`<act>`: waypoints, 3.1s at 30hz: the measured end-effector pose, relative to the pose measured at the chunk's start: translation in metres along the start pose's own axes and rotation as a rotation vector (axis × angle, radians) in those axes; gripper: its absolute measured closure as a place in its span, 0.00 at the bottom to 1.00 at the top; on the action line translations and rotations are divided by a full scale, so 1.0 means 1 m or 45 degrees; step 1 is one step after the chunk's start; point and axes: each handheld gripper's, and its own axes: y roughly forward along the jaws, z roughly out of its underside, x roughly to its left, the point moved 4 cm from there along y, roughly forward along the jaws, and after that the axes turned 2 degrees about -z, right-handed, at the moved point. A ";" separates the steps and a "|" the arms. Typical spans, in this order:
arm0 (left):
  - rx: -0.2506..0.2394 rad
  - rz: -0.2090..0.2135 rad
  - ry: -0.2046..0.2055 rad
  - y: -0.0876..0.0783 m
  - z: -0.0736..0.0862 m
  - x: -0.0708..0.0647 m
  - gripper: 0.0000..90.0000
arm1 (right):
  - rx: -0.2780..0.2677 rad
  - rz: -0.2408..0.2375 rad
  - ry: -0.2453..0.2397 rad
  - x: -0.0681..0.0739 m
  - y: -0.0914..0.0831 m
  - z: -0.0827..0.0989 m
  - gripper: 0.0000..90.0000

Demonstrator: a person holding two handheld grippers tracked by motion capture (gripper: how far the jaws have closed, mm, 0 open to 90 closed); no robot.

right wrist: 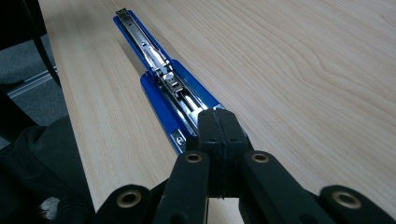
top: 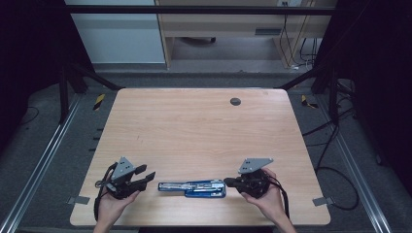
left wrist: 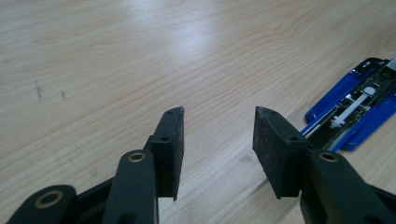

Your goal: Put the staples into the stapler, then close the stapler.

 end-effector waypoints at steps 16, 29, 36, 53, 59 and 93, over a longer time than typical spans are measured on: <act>0.043 0.142 0.117 0.002 0.000 -0.012 0.52 | 0.029 -0.016 0.012 0.010 0.017 0.017 1.00; 0.116 0.220 0.192 0.013 0.004 -0.026 0.45 | 0.013 0.009 0.031 0.008 0.023 0.024 1.00; 0.162 0.237 0.223 0.021 0.007 -0.031 0.45 | 0.041 0.001 0.026 0.010 0.030 0.027 1.00; 0.257 0.329 0.309 0.040 0.011 -0.036 0.47 | 0.059 0.016 0.007 0.010 0.038 0.027 1.00; 0.262 0.348 0.329 0.043 0.010 -0.038 0.49 | 0.053 0.014 0.000 0.009 0.041 0.026 1.00; 0.401 0.472 0.531 0.045 0.001 -0.029 0.59 | 0.055 -0.001 0.004 0.009 0.041 0.026 1.00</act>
